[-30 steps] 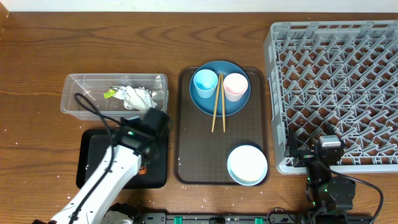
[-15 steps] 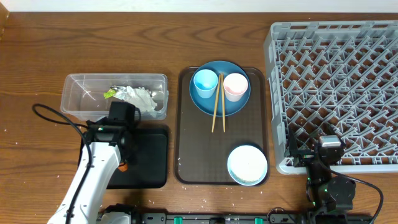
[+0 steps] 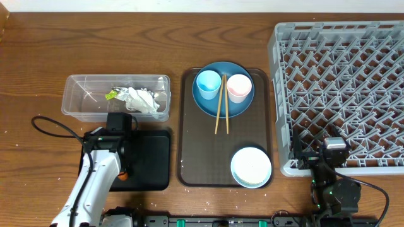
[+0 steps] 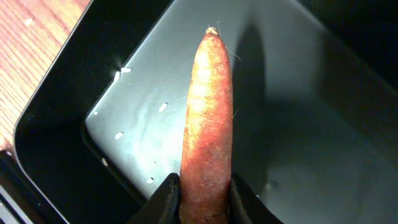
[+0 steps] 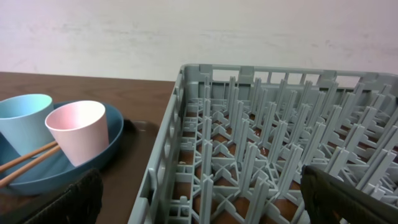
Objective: Sort waste into correct bins and load items into the dishwasher rack
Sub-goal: 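Lift the carrot and carry it left toward the black tray, then open the left gripper to drop the carrot onto the black tray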
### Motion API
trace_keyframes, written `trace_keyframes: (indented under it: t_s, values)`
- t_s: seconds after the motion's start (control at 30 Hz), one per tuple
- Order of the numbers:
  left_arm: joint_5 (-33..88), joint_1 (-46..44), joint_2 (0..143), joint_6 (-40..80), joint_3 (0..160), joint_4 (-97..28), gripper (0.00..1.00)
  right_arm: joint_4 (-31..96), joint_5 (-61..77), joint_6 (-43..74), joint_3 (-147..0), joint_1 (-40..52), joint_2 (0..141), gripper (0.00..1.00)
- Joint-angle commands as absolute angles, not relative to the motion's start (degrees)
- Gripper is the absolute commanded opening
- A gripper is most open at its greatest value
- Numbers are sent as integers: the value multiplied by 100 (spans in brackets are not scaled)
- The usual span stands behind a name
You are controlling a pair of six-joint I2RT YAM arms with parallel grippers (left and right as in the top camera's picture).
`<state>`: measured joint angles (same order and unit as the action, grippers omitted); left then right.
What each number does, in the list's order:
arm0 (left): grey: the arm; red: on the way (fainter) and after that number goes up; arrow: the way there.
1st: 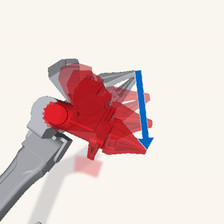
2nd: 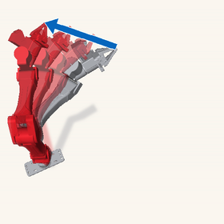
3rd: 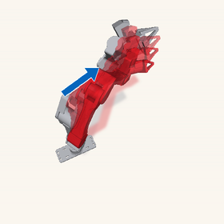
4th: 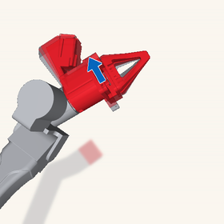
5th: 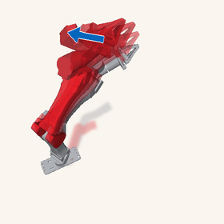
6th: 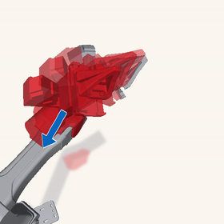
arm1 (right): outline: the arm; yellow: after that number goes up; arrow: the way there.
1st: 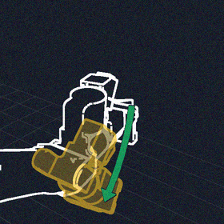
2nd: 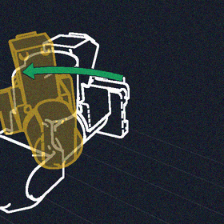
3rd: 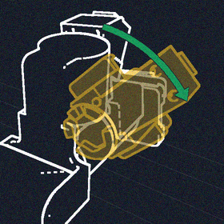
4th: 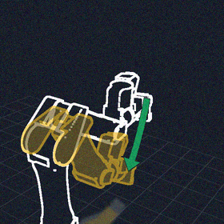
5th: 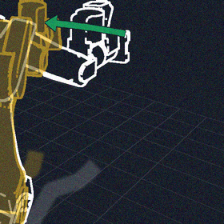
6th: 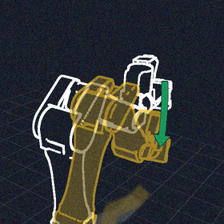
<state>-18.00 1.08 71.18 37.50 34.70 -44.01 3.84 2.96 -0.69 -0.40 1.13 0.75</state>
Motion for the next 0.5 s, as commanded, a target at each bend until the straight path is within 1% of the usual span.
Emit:
trace_keyframes:
  t_s: [0.0, 0.03, 0.07, 0.13, 0.2, 0.23, 0.47]
  values:
    - [-1916, 237, 7074, 3730, 3371, -4379, 29, 405, 301, -93, -32, 93, 82, 99]
    - [-1916, 261, 7074, 3708, 3371, -4381, 30, 405, 301, -93, -32, 93, 82, 99]
    - [-1920, 272, 7072, 3697, 3371, -4379, 35, 405, 301, -93, -32, 93, 82, 99]
    - [-1920, 283, 7072, 3573, 3382, -4362, 51, 405, 301, -93, -32, 93, 82, 99]
    - [-1920, 283, 7072, 3352, 3433, -4370, 61, 405, 301, -93, -32, 93, 82, 99]
    - [-1920, 283, 7070, 3258, 3476, -4388, 64, 405, 301, -93, -32, 93, 82, 99]
    - [-1907, 283, 6973, 3111, 4351, -5127, 65, 405, 301, -93, -32, 93, 82, 99]
